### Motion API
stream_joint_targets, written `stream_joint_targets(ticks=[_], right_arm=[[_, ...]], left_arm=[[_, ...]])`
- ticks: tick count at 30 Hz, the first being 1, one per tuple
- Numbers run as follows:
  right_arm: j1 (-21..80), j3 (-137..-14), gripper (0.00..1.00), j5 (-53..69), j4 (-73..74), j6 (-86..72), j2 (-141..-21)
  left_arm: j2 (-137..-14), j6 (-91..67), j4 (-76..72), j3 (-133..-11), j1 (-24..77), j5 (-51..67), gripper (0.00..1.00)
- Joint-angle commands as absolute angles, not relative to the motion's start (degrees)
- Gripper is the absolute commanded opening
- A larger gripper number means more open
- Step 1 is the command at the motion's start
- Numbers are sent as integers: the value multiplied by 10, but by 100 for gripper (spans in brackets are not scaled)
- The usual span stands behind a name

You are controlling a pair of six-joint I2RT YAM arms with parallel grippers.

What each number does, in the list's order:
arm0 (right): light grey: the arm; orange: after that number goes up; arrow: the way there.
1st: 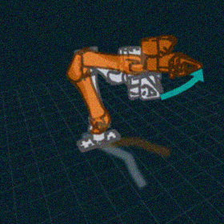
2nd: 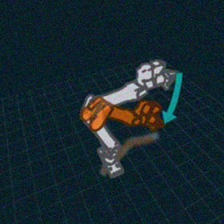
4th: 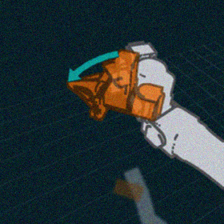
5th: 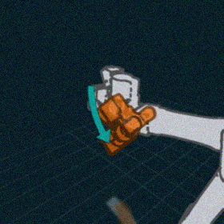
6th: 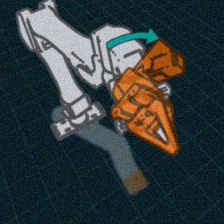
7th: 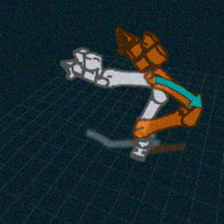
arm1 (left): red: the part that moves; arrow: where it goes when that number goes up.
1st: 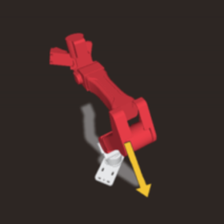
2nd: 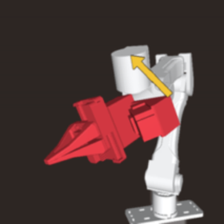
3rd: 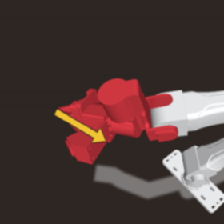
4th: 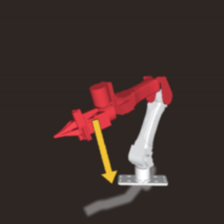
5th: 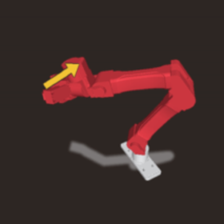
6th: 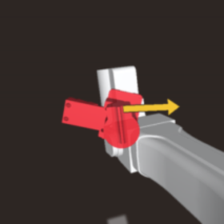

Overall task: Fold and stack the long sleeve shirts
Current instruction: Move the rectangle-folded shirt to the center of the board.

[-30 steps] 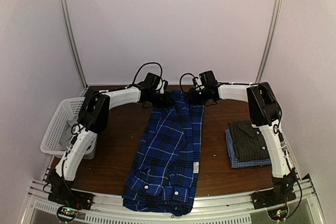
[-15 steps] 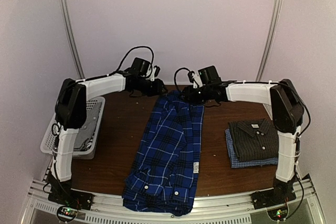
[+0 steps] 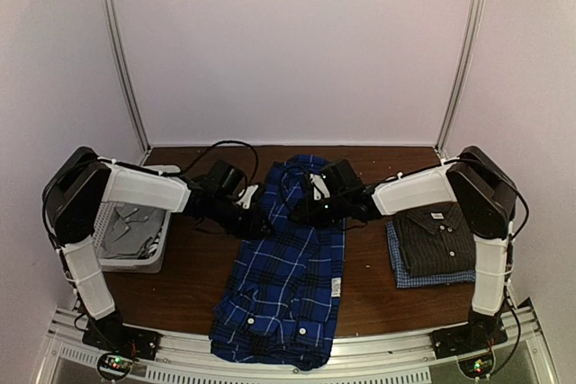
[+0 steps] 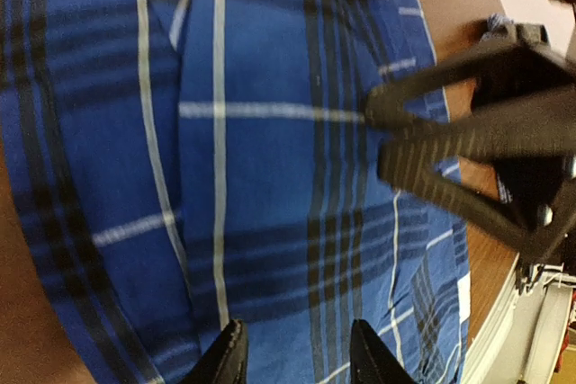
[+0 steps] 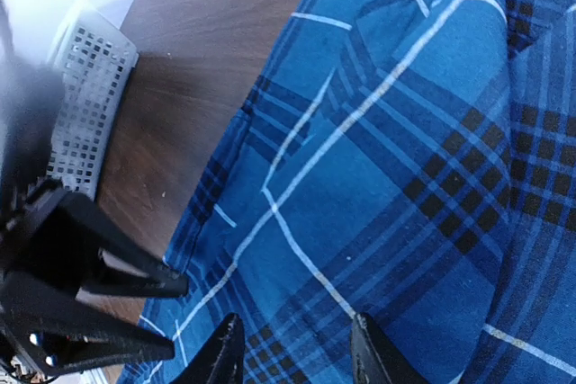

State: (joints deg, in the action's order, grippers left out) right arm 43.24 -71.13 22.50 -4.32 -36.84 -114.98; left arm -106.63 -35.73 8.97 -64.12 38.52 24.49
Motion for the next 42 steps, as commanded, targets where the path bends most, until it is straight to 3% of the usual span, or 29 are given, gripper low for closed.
stream_joint_targets(ticks=[1, 10, 19, 25, 32, 42], right_arm=[[429, -709, 41, 223, -62, -377, -1179], [391, -768, 38, 175, -9, -344, -1260], [346, -933, 40, 177, 82, -296, -1347], [346, -997, 42, 185, 130, -286, -1322], [358, -905, 46, 172, 121, -290, -1201], [445, -670, 45, 129, 71, -315, -1029]], left_arm=[[-1029, -406, 5, -575, 406, 253, 40], [-1085, -469, -42, -565, 411, 233, 40], [-1185, -448, 21, -697, 393, 210, 40], [-1193, -390, 111, -787, 373, 187, 40], [-1129, -355, 139, -765, 367, 212, 40], [-901, -381, 116, -512, 395, 210, 40]])
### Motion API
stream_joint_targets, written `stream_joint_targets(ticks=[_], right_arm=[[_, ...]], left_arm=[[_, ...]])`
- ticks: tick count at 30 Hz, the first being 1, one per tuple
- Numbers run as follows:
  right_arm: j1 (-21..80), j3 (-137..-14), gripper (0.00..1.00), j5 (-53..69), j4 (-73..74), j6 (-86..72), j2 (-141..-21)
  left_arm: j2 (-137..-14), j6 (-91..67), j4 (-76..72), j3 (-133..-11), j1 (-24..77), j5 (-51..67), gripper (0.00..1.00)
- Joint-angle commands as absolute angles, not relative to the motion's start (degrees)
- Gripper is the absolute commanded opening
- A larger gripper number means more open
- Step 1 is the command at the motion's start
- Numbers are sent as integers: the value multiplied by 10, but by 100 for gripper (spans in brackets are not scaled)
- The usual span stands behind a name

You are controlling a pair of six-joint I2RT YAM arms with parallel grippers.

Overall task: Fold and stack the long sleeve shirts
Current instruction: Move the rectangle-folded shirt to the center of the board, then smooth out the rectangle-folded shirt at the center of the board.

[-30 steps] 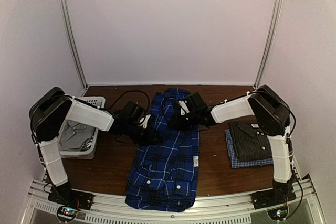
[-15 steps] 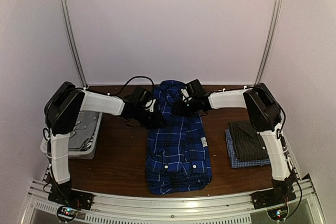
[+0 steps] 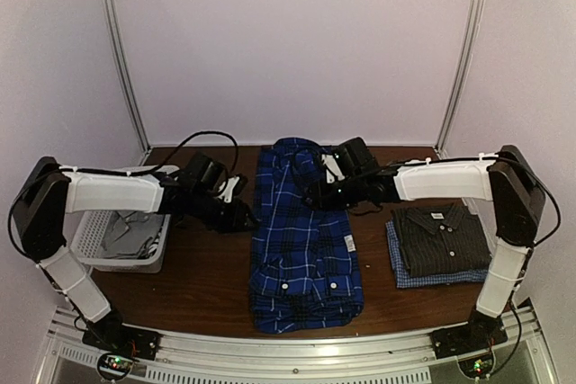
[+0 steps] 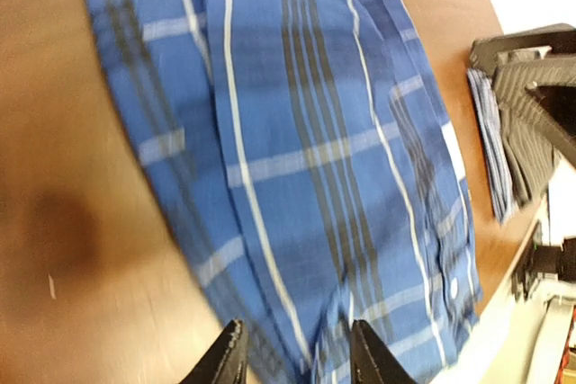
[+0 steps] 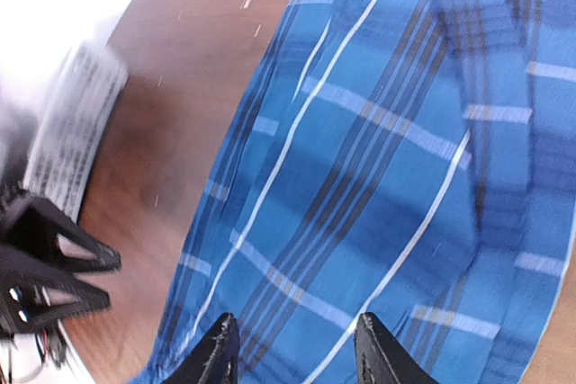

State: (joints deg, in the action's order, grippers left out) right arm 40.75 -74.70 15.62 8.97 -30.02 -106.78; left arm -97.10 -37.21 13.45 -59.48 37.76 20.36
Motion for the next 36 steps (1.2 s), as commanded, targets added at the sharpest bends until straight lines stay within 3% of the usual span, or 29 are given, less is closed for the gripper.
stream_joint_targets(ticks=[1, 10, 24, 36], right_arm=[[462, -650, 45, 127, 65, -321, -1016], [550, -557, 45, 92, 30, -376, -953], [615, -525, 42, 72, 11, -416, -981], [625, -503, 41, 68, 1, -431, -999]], left_arm=[[-881, -388, 107, -486, 400, 216, 40], [-805, -452, 44, -355, 437, 219, 34], [-839, -467, 26, -392, 494, 213, 24], [-882, -488, -33, -402, 521, 249, 23]])
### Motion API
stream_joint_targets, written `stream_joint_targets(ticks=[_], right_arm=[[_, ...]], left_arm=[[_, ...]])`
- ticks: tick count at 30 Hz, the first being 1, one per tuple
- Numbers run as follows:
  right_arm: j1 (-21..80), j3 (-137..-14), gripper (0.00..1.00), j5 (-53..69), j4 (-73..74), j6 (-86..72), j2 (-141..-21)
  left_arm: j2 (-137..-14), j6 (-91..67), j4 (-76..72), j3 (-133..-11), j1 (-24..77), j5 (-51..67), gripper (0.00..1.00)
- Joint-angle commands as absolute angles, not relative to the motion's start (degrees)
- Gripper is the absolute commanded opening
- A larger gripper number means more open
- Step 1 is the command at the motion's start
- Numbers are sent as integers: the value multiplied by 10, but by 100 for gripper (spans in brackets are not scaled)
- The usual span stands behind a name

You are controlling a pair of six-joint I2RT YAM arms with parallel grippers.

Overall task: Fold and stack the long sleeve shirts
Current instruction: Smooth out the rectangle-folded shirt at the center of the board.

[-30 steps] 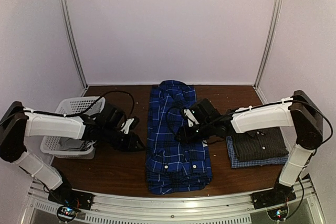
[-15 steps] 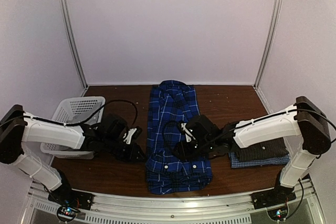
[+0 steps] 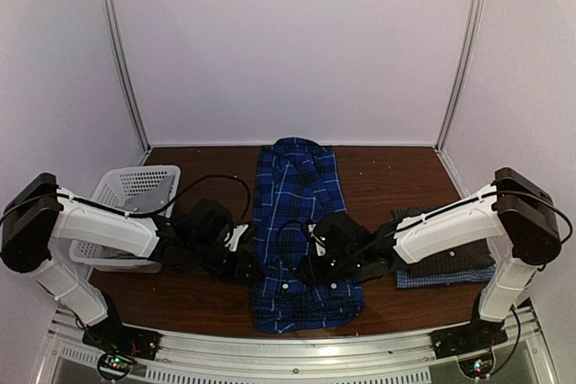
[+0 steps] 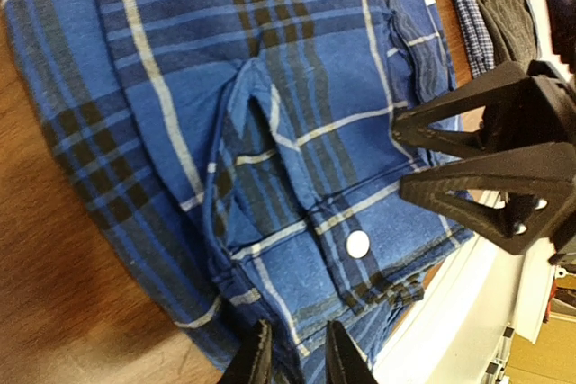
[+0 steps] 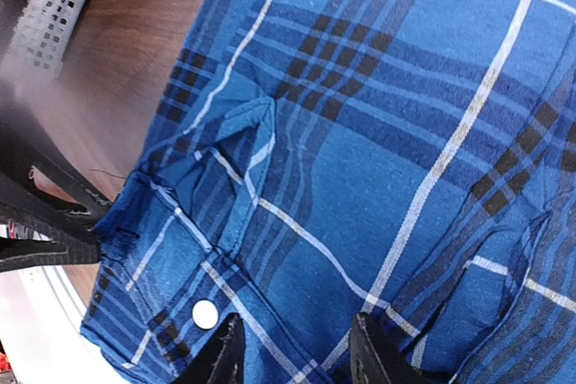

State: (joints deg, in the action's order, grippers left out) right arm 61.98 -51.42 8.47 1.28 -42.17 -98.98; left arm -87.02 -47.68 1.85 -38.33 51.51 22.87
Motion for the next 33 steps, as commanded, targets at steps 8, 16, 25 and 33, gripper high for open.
stream_joint_targets(ticks=[8, 16, 25, 33], right_arm=[[634, -503, 40, 65, 1, -436, -1021], [641, -502, 40, 58, -14, -442, -1013], [641, -488, 41, 38, -4, -443, -954], [629, -494, 41, 13, 15, -434, -957]], left_arm=[[-909, -500, -58, -410, 527, 267, 23], [-968, -504, -70, -419, 528, 282, 21], [-1007, -486, 5, -413, 525, 225, 20], [-1043, -453, 37, -428, 488, 204, 20]])
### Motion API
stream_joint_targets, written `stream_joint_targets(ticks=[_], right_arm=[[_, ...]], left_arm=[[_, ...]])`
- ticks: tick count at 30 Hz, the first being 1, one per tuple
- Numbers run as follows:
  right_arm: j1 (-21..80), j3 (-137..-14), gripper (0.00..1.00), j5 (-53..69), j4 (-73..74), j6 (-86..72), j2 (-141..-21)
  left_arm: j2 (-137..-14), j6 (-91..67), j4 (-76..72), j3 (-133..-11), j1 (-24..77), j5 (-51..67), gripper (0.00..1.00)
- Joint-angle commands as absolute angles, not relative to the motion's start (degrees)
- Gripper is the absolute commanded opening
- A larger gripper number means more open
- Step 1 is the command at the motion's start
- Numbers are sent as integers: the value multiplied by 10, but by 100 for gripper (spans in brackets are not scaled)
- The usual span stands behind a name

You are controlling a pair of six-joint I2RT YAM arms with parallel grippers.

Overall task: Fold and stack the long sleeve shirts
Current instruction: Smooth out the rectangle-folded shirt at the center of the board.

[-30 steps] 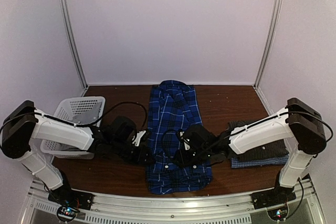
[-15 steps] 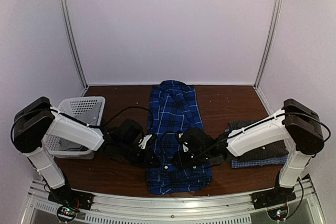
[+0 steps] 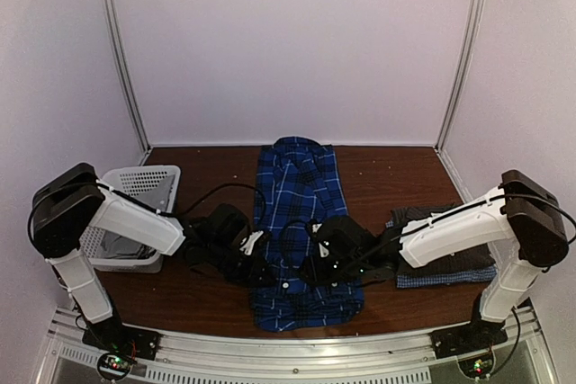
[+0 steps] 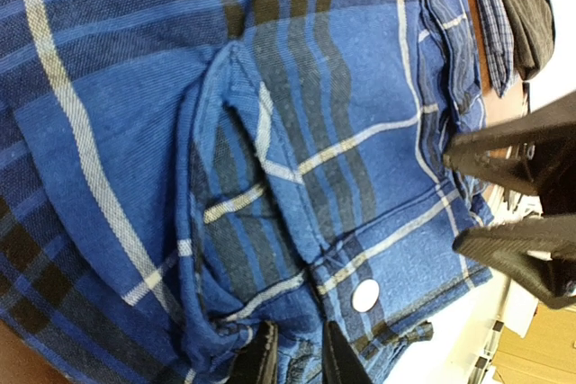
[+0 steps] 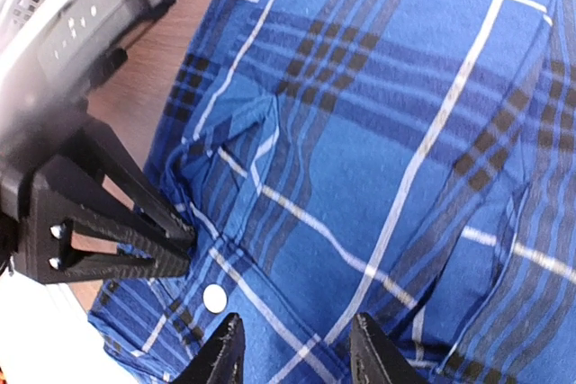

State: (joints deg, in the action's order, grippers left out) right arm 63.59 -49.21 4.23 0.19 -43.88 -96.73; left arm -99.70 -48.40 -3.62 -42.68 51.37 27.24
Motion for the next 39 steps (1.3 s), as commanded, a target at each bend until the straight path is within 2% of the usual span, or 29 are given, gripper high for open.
stream_joint_targets(ticks=[1, 12, 19, 28, 39], right_arm=[[624, -493, 41, 13, 14, -434, -952], [616, -437, 41, 17, 11, -447, -899], [619, -392, 41, 51, -31, -470, -891], [651, -348, 42, 57, -68, -512, -872], [679, -313, 42, 64, -115, -549, -882]], left_arm=[[-1046, -447, 41, -431, 483, 203, 20], [-1033, -377, 111, -452, 447, 181, 20], [-989, -358, 122, -462, 448, 210, 21], [-934, -353, 149, -491, 473, 219, 28], [-877, -402, 106, -404, 485, 256, 28]])
